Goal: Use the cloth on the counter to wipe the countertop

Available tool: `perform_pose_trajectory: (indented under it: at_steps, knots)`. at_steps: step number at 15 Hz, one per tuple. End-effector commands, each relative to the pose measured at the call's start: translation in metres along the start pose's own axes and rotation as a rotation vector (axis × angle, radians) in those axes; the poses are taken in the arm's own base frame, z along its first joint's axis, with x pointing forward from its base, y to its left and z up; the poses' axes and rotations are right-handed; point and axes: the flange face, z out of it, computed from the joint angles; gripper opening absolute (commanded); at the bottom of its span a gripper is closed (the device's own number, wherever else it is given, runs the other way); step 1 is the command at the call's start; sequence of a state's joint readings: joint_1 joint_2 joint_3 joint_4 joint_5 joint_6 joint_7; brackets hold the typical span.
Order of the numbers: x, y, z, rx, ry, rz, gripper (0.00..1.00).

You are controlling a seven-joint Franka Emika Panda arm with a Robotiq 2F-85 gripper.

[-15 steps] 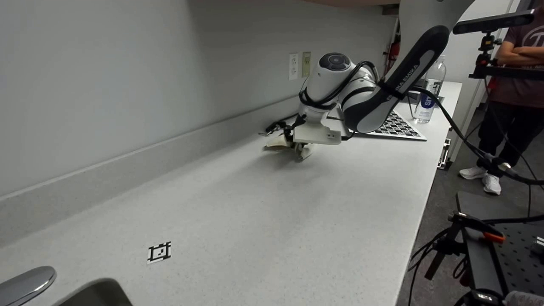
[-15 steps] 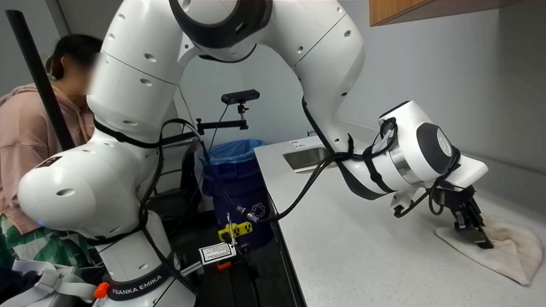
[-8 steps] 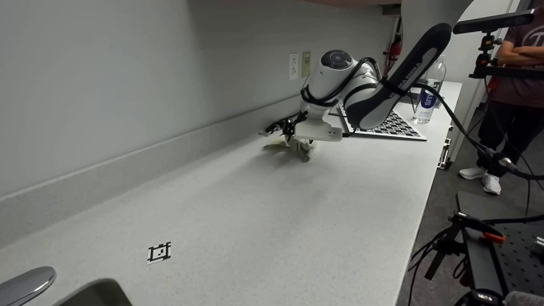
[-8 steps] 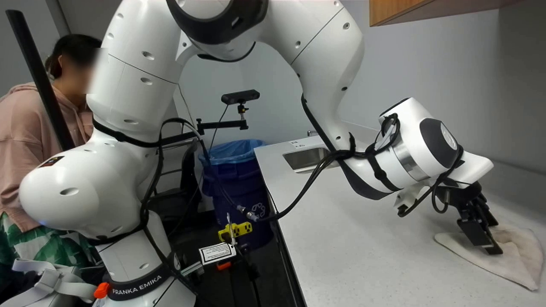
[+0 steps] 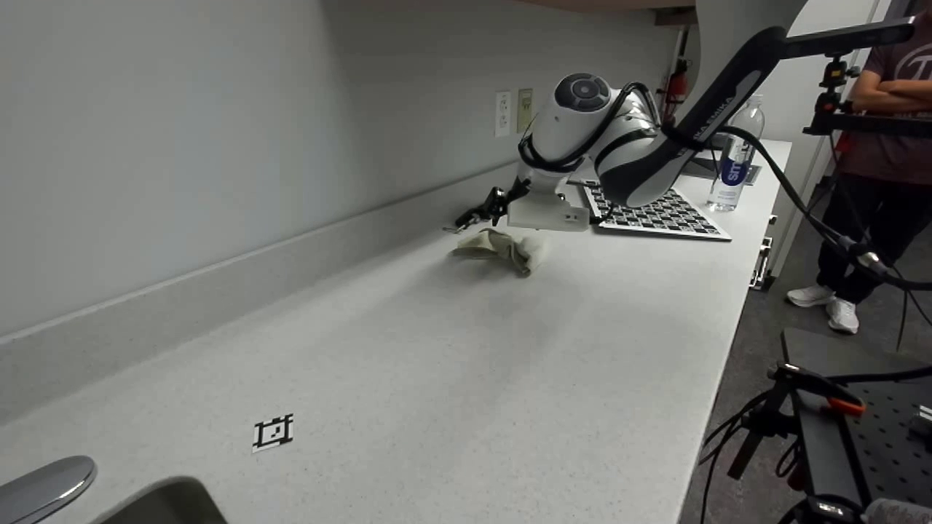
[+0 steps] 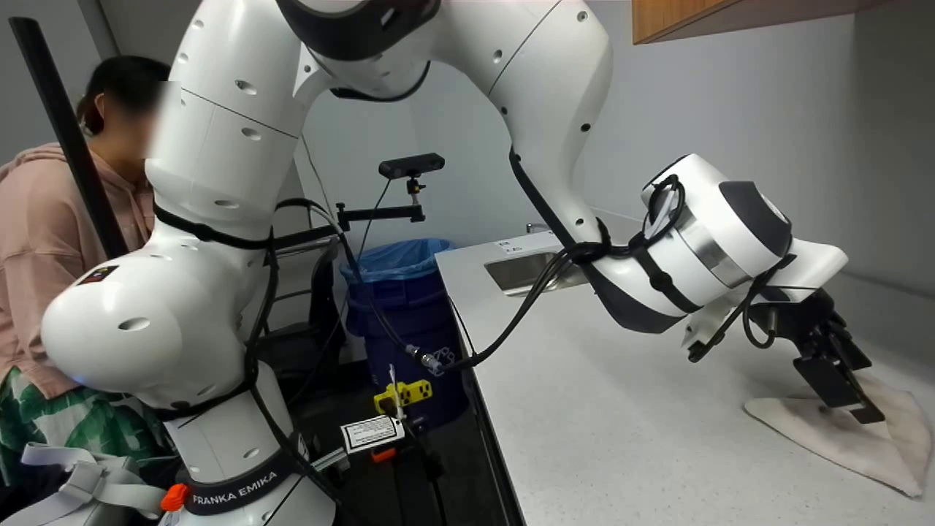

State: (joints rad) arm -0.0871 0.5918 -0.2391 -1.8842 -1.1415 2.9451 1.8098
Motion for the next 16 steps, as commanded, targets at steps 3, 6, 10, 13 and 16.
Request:
perform_pose_trajectory:
  at_steps: [3,6,10,13,16]
  knots:
    - [0.005,0.003,0.011,-0.004,0.053,0.031,0.58]
    - [0.004,0.004,0.016,-0.004,0.042,0.066,0.35]
    - [-0.002,0.004,0.023,-0.004,0.022,0.082,0.05]
    - [-0.008,0.002,0.025,-0.003,0.003,0.087,0.0]
    - [-0.018,0.001,0.027,0.008,-0.034,0.108,0.0]
